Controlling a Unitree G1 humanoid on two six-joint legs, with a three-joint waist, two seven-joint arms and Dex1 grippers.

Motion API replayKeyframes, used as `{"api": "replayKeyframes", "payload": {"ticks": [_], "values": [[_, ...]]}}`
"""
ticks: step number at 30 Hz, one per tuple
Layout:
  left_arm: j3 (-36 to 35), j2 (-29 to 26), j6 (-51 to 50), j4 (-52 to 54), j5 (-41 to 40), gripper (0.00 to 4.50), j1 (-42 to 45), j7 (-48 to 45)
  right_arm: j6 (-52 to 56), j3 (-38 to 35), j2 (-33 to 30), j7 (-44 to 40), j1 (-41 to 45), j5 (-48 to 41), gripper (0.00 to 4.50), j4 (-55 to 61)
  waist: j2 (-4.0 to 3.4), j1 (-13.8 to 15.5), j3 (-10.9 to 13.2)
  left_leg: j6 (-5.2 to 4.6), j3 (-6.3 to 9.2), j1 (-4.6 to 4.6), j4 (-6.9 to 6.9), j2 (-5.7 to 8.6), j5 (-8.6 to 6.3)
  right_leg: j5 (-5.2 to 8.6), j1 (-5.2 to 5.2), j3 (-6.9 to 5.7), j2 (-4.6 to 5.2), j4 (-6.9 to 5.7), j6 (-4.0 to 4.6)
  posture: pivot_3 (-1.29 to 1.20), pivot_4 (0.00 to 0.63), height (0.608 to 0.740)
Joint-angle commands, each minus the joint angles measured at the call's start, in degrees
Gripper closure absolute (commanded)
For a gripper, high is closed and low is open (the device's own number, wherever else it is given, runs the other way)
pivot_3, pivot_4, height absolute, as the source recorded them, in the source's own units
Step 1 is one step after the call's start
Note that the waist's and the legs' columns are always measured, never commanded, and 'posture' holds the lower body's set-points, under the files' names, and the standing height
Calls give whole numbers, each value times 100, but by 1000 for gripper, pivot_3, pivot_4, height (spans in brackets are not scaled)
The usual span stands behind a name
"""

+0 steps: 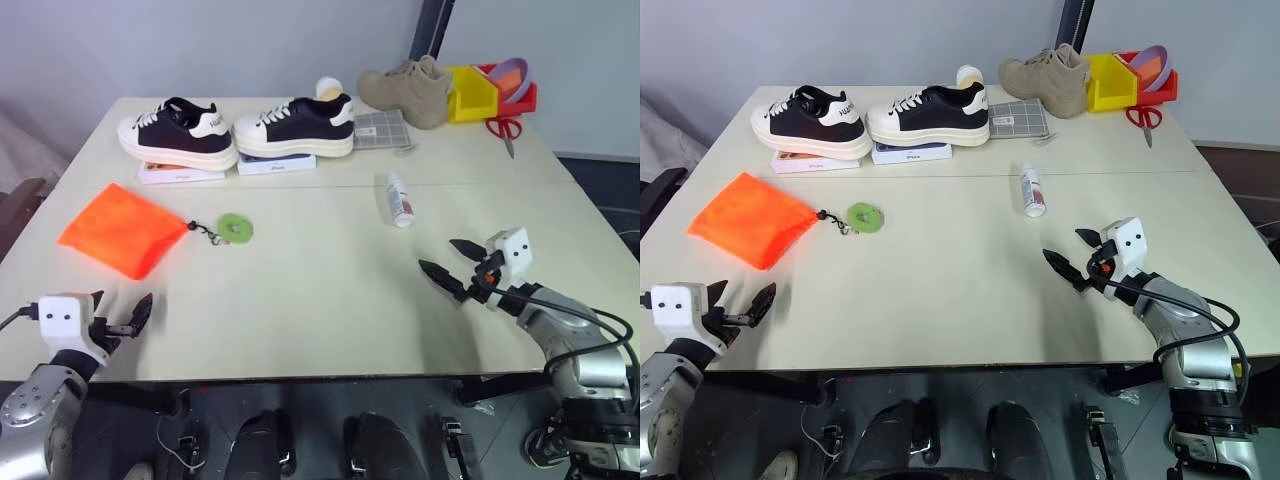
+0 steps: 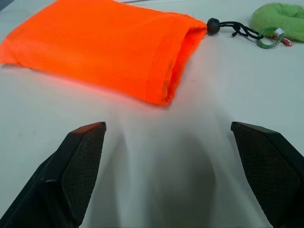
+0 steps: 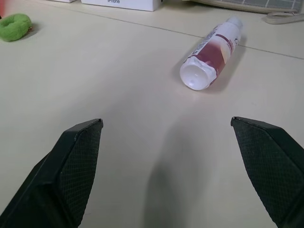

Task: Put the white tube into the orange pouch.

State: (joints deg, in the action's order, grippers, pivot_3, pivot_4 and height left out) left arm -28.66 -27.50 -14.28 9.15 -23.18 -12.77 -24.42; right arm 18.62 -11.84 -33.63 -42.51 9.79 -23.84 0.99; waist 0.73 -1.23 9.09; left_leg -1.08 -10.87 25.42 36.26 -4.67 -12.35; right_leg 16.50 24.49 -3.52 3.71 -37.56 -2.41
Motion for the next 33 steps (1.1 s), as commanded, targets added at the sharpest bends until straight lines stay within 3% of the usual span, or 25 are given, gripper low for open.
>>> {"api": "replayKeyframes", "payload": {"ticks": [1, 12, 19, 24, 33], "values": [[-160, -36, 90, 182, -49, 0, -51, -24, -88, -150, -1, -34, 40, -106, 13, 119, 0, 0, 0, 0, 0, 0, 0, 0, 0, 0, 0, 0, 0, 0, 0, 0, 150, 740], [172, -140, 174, 687, 278, 0, -34, -26, -37, 56, 102, -87, 231, -112, 13, 221, 1, 2, 0, -1, 0, -1, 2, 1, 1, -1, -6, -2, -1, 0, -1, 0, 150, 740], [894, -487, 413, 841, 1530, 0, 533, 359, 237, 449, 259, -248, 247, -303, 13, 868, 0, 9, 0, 0, -1, -2, 0, 2, 1, -2, -17, -3, -1, 0, 0, 0, 150, 740], [1450, -585, 185, 471, 2791, 0, 1143, 1158, 416, 919, 615, -160, 296, -380, 13, 1332, 0, 5, -1, 2, -2, -2, -2, 2, 4, -2, -22, -3, -4, -1, -2, 0, 150, 740], [1853, -485, -416, -241, 3757, 0, 1962, 1901, 474, 1413, 1153, 37, 298, -317, 13, 1609, 2, 20, -1, -10, -5, 1, 2, 2, 15, -13, -22, -5, -11, -8, -21, 0, 150, 740]]}}
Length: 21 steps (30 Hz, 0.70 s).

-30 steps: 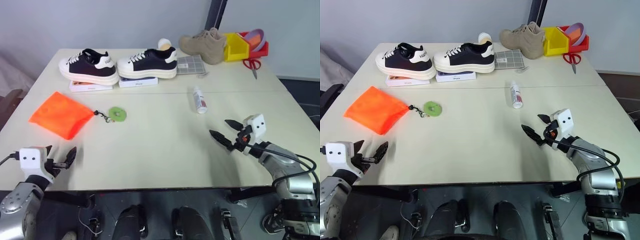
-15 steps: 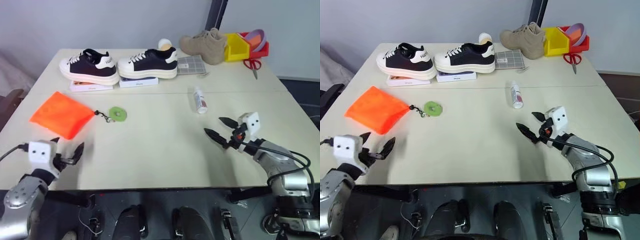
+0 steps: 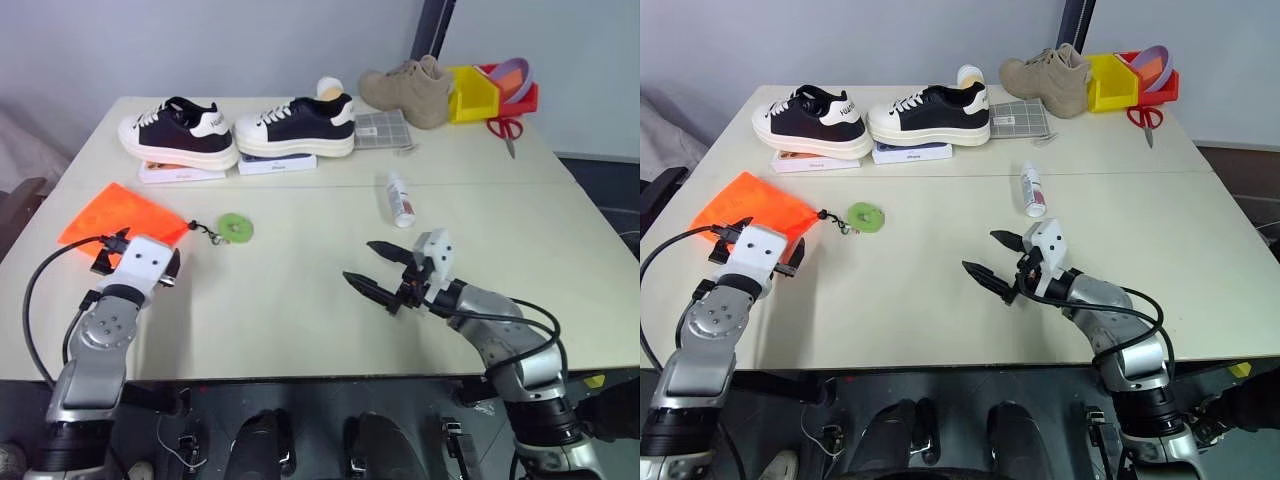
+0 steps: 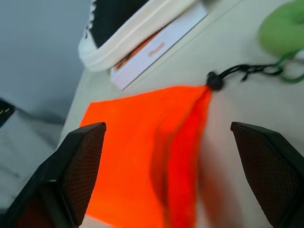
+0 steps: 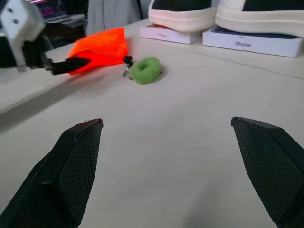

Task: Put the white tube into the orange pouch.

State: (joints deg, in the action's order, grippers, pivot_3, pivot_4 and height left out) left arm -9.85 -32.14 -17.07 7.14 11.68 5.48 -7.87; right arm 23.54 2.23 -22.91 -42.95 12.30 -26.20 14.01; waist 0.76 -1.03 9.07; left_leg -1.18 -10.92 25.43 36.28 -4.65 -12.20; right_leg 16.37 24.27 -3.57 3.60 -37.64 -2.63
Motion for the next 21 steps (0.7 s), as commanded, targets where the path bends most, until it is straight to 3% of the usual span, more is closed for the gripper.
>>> {"api": "replayKeyframes", "payload": {"ticks": [1, 17, 21], "values": [[-27, -21, -183, -115, 326, 0, 188, 305, -11, 26, 116, 109, 43, -85, 13, 334, 0, 0, 0, 0, -1, 0, 0, 0, 0, 0, 0, 0, 0, -1, -1, 0, 150, 740], [-66, -84, 132, -1363, 385, 0, 831, 499, -49, 157, 264, 300, -43, -67, 13, 425, 4, 5, -2, 12, 1, -4, 12, -2, 11, -2, 10, -1, -2, -46, -7, 0, 150, 740], [-106, -122, 266, -1357, 355, 1812, 816, 498, -65, 178, 270, 308, -28, -51, 0, 403, 5, 4, -3, 12, 1, -4, 13, -1, 11, -2, 10, -1, -3, -47, -7, 0, 150, 740]]}}
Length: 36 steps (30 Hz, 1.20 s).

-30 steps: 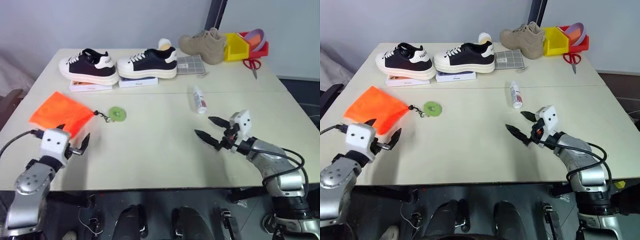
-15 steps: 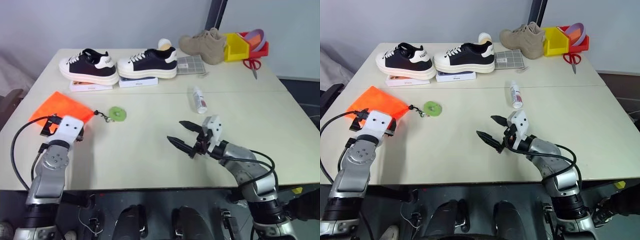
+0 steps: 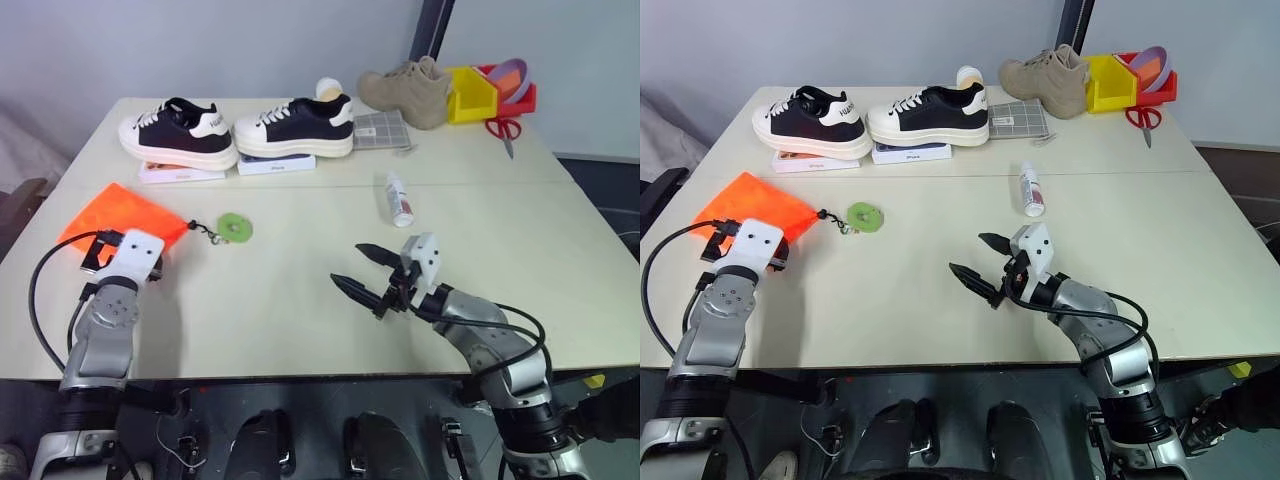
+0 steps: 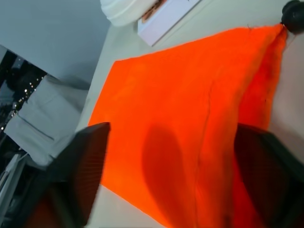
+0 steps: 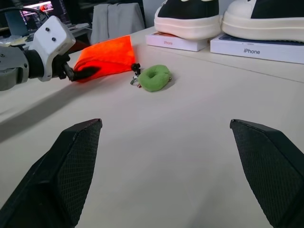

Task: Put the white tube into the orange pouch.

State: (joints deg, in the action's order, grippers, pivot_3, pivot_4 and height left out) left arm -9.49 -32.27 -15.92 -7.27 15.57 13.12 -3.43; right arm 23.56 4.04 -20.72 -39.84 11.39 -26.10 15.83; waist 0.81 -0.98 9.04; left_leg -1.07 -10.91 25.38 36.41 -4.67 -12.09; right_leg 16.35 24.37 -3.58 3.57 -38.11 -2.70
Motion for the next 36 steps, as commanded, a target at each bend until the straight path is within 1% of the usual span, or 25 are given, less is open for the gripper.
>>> {"api": "replayKeyframes", "payload": {"ticks": [1, 2, 5, 6, 10, 14, 17, 20, 26, 30, 33, 36], "values": [[-151, -110, 166, 93, -38, 2292, 46, 53, -70, -1, 53, -4, 70, -59, 0, 216, 0, -1, 0, 0, 0, 0, 0, 0, 0, 0, 0, 0, 0, 0, 0, 0, 150, 740], [-161, -104, 182, 107, -41, 2877, 38, 52, -77, -1, 57, -3, 84, -54, 0, 207, 0, 0, 0, 0, 0, 0, 0, 0, 0, 0, 0, 0, 0, 0, 0, 0, 150, 740], [-178, -85, 206, 130, -60, 4330, 19, 46, -86, -12, 64, 5, 118, -47, 0, 197, 1, 0, 0, 0, 0, 0, 1, 0, 0, 0, 0, 0, -1, -1, -1, 0, 150, 740], [-198, -66, 187, 126, -83, 4456, 24, 48, -85, -19, 65, 7, 130, -47, 0, 197, 1, 0, -1, 0, 0, 0, 1, 0, 0, 0, 0, 0, -1, -1, -1, 0, 150, 740], [-246, -26, 127, 117, -214, 4456, 54, 20, -76, -55, 75, 22, 161, -61, 0, 191, 2, 1, -1, 0, 0, 0, 3, 0, 1, -1, -1, 0, -1, -2, -1, 0, 150, 740], [-227, 89, 272, 283, -605, 4456, 105, -274, -132, -155, 109, 152, 202, -25, 0, 139, 2, 4, -1, 0, 0, 0, 6, 0, 1, -1, -1, -1, -1, -4, -2, 0, 150, 740], [-69, 213, 375, 549, -879, 4456, 125, -594, -223, -319, 124, 327, 308, 38, 0, -13, 3, 7, -2, 2, 0, 1, 11, 0, 2, -1, -2, -2, -2, -7, -2, 0, 150, 740], [182, 422, 260, 932, -1035, 4456, 110, -876, -329, -477, 103, 459, 408, 120, 0, -191, 3, 19, -2, 9, 1, 1, 18, -1, 6, -1, -7, -3, -1, -9, -2, 0, 150, 740], [838, 864, -214, 1630, -1025, 4456, 79, -1190, -455, -669, -3, 475, 483, 178, 0, -408, 4, 16, -2, 13, 1, 1, 25, -1, 9, -1, -10, -2, -4, -10, -3, 0, 150, 740], [1327, 1262, -621, 2199, -1053, 4456, 86, -1315, -560, -775, -157, 523, 580, 358, 0, -675, 4, 16, -2, 16, 3, 2, 36, -4, 11, -1, -12, -2, -9, -16, -5, 0, 150, 740], [1473, 1397, -912, 2635, -1084, 4456, 0, -1404, -717, -793, -232, 749, 722, 709, 0, -1030, 4, 8, -2, 15, 4, 3, 48, -5, 10, -1, -14, -2, -9, -21, -6, 0, 150, 740], [1384, 1326, -1133, 3054, -1124, 4456, -163, -1499, -814, -832, -247, 972, 856, 955, 0, -1365, 4, -5, -3, 14, 5, 2, 52, -6, 10, -1, -15, -1, -9, -25, -6, 0, 150, 740]]}}
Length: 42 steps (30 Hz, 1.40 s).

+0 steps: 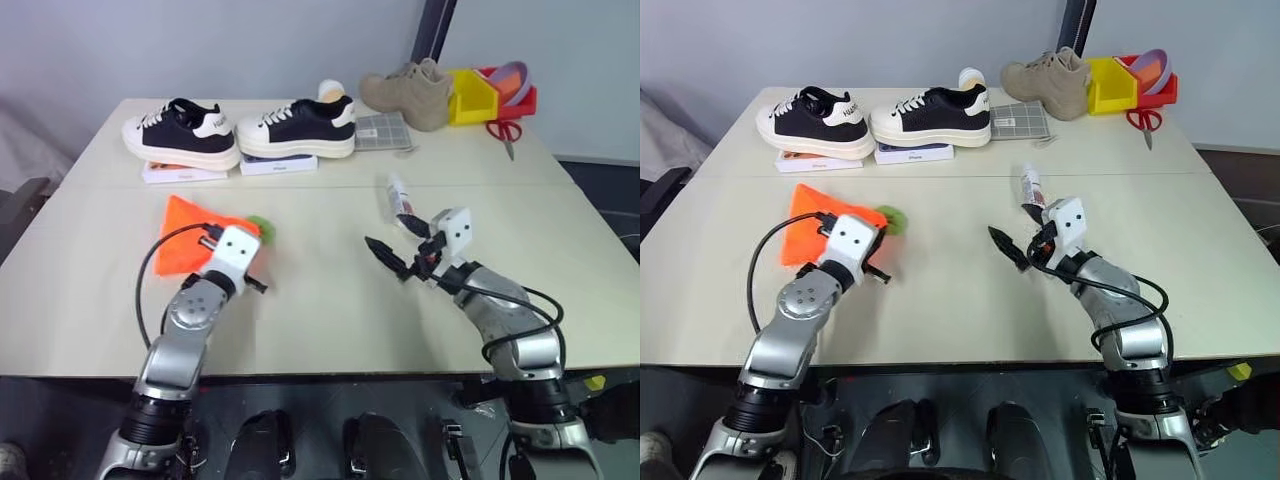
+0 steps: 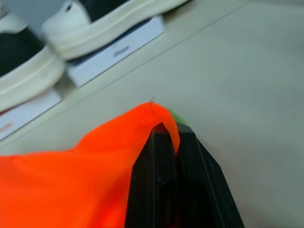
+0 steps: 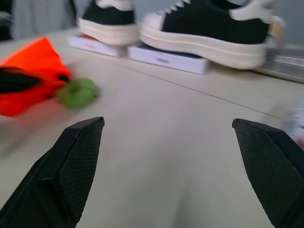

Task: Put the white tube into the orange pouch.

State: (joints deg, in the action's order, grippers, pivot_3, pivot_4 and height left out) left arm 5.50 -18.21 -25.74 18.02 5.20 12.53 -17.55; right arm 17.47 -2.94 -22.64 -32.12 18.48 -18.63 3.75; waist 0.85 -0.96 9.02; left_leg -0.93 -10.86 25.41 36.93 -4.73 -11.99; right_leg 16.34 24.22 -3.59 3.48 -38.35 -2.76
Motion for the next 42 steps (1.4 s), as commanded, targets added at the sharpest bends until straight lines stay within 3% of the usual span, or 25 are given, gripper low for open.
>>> {"api": "replayKeyframes", "payload": {"ticks": [1, 13, 23, 40, 42], "values": [[-227, -143, -218, 655, -132, 4456, -187, -122, -253, -153, -51, 269, 193, 277, 0, -276, 0, -15, 0, 0, 0, 0, 0, -1, 0, 0, 1, 0, 0, -1, 0, 0, 150, 740], [-1843, -955, -70, 495, -659, 4456, -938, -329, -781, -99, 273, 842, 946, 845, 0, -1804, -1, -10, 0, 4, -1, 0, 4, -4, 2, 1, 4, 1, 2, -8, 0, 0, 150, 740], [-1493, -817, 338, 462, -943, 4456, -1058, -645, -1367, -262, 601, 1817, 1723, 1233, 0, -3428, -2, -33, 1, 10, -4, 1, 3, -2, 4, 1, 4, 1, 4, -8, 0, 0, 150, 740], [-949, -560, 10, 550, -922, 4456, -662, -423, -2096, -557, 1020, 1992, 2657, 1083, 0, -5359, -3, -123, 2, 12, -6, 0, 3, -4, 6, 0, 4, 2, 0, -13, -2, 0, 150, 740], [-942, -558, -54, 599, -928, 4500, -641, -401, -2174, -563, 1035, 1991, 2708, 1082, 536, -5475, -3, -152, 2, 13, -5, 0, 2, -4, 7, 0, 4, 2, 0, -15, -3, 0, 150, 740]]}}
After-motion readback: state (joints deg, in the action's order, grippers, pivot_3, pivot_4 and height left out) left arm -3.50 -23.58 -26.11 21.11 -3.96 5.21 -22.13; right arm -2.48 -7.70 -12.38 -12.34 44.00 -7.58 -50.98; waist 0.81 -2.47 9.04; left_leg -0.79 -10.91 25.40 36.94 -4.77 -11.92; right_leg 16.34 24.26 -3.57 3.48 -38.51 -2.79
